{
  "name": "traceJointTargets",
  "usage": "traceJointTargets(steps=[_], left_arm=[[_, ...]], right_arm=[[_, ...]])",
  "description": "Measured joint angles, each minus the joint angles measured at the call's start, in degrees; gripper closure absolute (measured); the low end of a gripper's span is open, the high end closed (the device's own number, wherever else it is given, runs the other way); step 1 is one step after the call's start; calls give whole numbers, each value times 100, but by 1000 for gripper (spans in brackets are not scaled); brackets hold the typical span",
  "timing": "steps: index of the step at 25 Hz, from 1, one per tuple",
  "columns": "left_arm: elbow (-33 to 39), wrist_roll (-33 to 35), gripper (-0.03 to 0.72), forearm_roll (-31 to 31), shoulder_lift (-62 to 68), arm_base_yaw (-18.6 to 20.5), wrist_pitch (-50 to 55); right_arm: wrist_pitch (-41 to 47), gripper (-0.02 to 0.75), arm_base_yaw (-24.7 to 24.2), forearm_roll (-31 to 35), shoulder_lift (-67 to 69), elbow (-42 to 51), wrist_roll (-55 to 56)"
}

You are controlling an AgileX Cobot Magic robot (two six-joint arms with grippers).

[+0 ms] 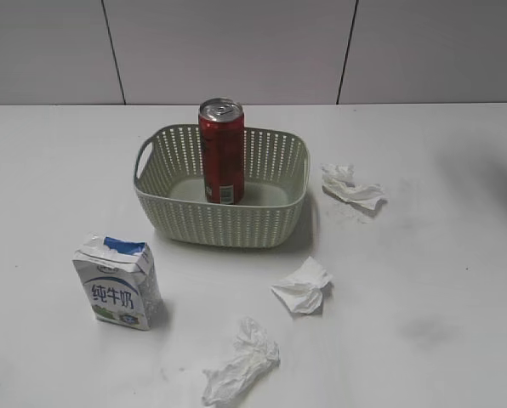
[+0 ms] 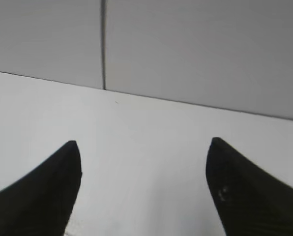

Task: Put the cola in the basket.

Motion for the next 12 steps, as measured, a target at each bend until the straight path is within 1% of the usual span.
traceJointTargets(steps=[2, 6, 8, 12], left_arm=[[0, 0, 456, 0, 0, 0, 0], [0, 0, 456, 0, 0, 0, 0], [0, 0, 456, 0, 0, 0, 0], [0, 0, 457, 0, 0, 0, 0]], right_arm=[[302, 146, -221, 0, -113, 0, 0], [731, 146, -486, 0, -403, 57, 56], [794, 146, -588, 0, -625, 245, 74], [964, 146, -683, -17, -1198, 939, 85]])
